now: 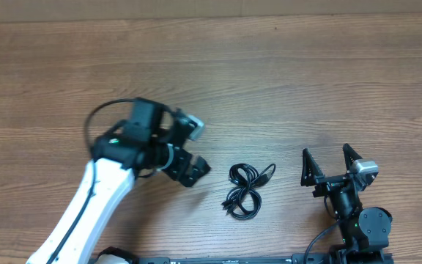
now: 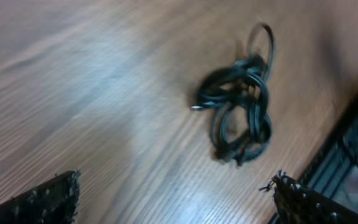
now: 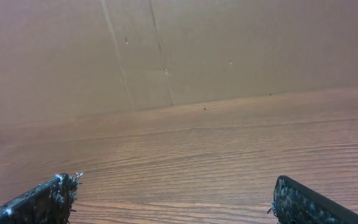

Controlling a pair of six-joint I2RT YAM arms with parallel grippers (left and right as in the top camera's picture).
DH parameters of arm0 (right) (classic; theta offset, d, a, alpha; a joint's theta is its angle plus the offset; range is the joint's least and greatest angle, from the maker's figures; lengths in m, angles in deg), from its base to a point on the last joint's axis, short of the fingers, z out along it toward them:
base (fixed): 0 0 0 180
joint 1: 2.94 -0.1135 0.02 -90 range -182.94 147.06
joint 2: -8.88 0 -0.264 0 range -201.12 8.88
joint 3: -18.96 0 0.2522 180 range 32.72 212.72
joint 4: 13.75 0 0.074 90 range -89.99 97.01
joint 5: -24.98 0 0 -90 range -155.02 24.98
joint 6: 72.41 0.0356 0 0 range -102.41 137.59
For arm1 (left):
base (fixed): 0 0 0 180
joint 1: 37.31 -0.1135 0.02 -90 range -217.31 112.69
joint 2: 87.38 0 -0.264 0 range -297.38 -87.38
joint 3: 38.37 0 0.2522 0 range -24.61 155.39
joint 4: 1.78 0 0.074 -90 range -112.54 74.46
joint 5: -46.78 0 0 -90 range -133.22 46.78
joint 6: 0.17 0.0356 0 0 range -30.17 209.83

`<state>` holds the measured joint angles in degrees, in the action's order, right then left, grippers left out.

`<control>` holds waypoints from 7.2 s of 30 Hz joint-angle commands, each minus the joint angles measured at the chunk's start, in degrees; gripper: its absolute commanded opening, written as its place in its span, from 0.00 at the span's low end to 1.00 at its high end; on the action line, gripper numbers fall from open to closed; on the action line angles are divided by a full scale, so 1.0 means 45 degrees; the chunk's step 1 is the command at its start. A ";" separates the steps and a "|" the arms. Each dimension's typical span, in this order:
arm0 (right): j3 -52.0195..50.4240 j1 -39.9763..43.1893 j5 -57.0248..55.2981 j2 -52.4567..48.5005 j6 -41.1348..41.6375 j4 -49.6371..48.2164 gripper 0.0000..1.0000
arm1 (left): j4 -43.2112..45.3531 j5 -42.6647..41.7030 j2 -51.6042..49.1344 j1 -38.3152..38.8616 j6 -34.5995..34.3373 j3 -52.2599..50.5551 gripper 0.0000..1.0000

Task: Untangle cables
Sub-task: 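Move the left gripper over the tangled black cable bundle, then grasp the black cable bundle with the left gripper and lift it, then reach the right gripper toward the hanging cables below the left gripper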

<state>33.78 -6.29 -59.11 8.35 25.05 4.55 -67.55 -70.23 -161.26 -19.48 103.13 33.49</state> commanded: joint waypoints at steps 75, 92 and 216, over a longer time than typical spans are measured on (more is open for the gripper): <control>-0.0131 0.0049 -0.0112 0.0083 0.0044 -0.0034 1.00 | 0.5678 -0.4235 -0.7315 0.2662 0.6450 0.0345 0.04; -0.0131 0.0049 -0.0112 0.0083 0.0044 -0.0034 1.00 | 0.1705 0.1015 -0.6217 0.2385 0.0194 0.3147 0.04; 1.0268 -0.4673 0.2696 -1.1268 -0.1345 0.9350 0.04 | 0.2399 0.2788 -0.1054 0.4784 -0.4274 0.3458 0.04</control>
<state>78.52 -27.03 -46.41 -42.34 19.04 46.53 -57.67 -58.21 -167.34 1.72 86.83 47.44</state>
